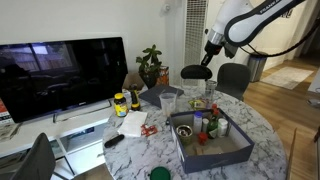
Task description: Put the spectacle case in the clear container
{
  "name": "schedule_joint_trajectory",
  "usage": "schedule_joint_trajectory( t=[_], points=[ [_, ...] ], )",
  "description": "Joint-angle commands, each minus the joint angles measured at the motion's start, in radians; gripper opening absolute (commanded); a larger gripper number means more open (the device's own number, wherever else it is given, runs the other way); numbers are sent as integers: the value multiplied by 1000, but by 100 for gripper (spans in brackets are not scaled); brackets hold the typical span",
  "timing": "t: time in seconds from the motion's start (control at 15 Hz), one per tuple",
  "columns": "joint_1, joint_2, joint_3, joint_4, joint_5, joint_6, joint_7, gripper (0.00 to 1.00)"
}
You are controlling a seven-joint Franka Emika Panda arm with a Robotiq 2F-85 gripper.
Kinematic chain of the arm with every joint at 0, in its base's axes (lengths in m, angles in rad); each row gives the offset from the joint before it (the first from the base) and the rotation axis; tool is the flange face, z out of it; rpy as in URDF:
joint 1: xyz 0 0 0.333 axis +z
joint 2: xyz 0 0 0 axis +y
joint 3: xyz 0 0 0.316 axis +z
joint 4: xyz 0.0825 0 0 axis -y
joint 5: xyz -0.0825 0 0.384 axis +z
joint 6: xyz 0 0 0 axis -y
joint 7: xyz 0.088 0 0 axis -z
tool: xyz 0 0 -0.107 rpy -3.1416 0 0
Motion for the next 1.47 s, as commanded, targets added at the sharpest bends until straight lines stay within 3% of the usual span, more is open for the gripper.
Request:
schedule_joint_trajectory(
  t=[0.0, 0.07, 0.27, 0.47, 0.6, 0.8, 0.93, 1.4],
  points=[
    [-76, 49, -55, 51, -217, 99, 180, 1],
    [-47, 13, -41, 27, -110, 60, 67, 6],
    [-76, 39, -65, 46, -181, 86, 131, 1],
    [-90, 102, -80, 43, -392, 231, 335, 1],
    [-84, 149, -135, 79, -565, 304, 452, 1],
    [-34, 233, -247, 150, -810, 329, 644, 1],
    [-24, 278, -275, 162, -963, 311, 802, 1],
    [42, 400, -259, 156, -1092, 296, 1016, 1]
  ],
)
